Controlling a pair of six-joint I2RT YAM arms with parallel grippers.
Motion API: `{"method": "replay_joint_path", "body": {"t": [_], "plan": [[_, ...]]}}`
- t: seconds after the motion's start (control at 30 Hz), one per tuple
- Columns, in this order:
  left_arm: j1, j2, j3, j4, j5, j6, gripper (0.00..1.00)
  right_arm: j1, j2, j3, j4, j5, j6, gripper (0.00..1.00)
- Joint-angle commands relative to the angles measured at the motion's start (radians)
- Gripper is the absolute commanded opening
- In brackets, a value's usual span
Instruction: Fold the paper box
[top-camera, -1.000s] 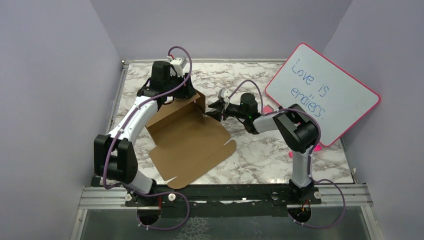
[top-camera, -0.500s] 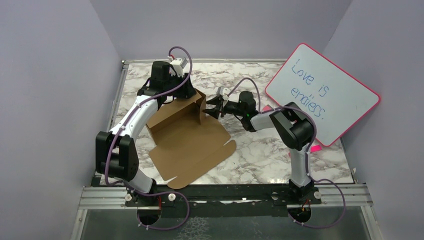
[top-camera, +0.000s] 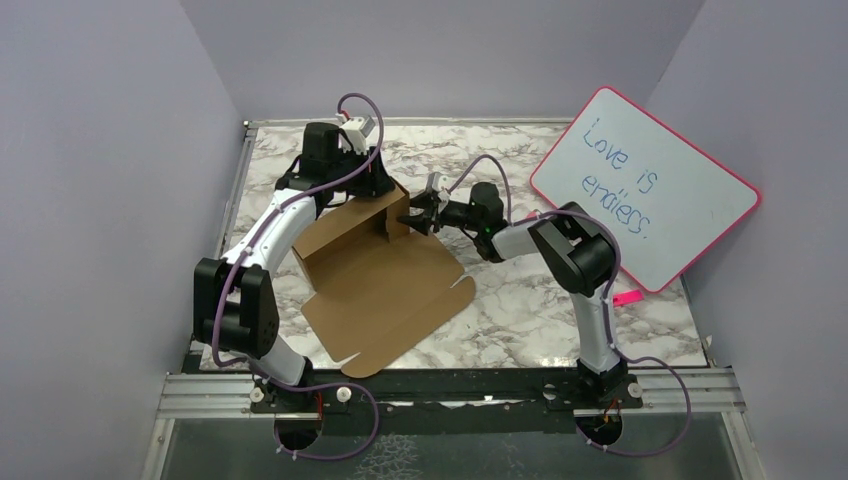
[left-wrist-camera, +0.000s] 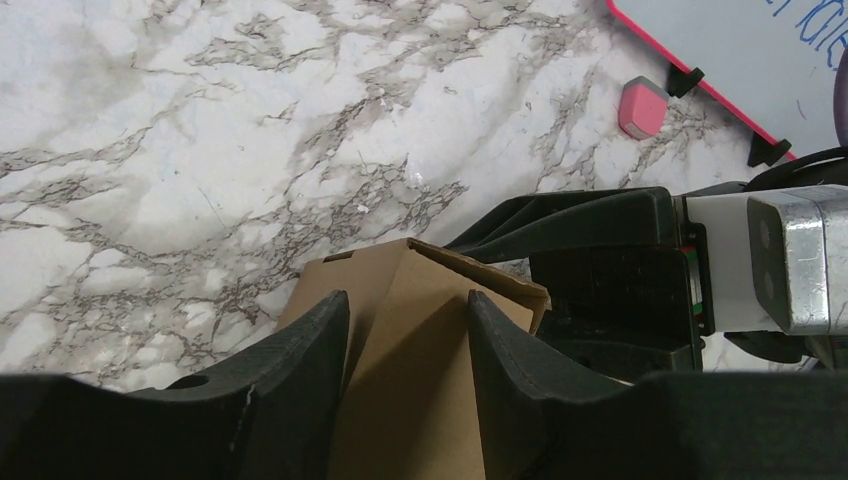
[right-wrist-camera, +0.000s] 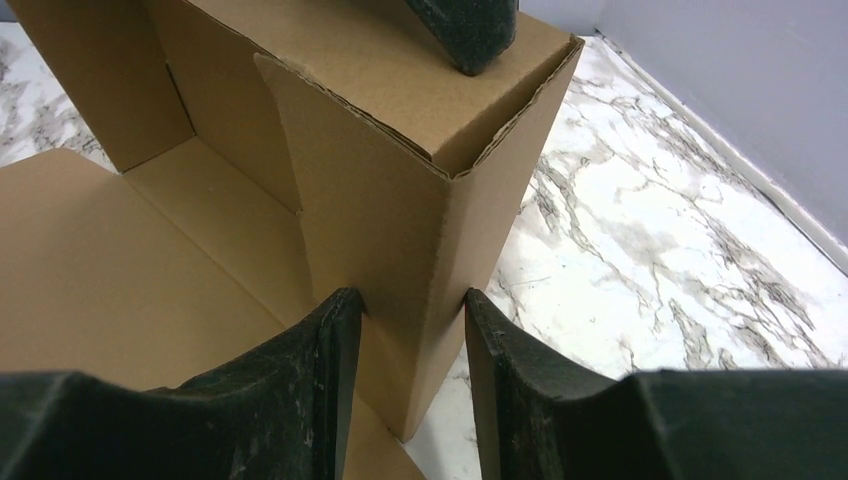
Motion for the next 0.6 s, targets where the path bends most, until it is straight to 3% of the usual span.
{"method": "replay_joint_path", "body": {"t": [0.0,0.57], "plan": [[0.001,0.019,-0.015,-0.054,0.061,-0.012,0.5,0.027,0.02,0.015,0.094,0.014,-0.012,0.45],[0.082,0.002,-0.034,-0.014,0.208,-0.085,0.57,0.055,-0.015,-0.006,0.074,0.041,-0.097,0.44]]}}
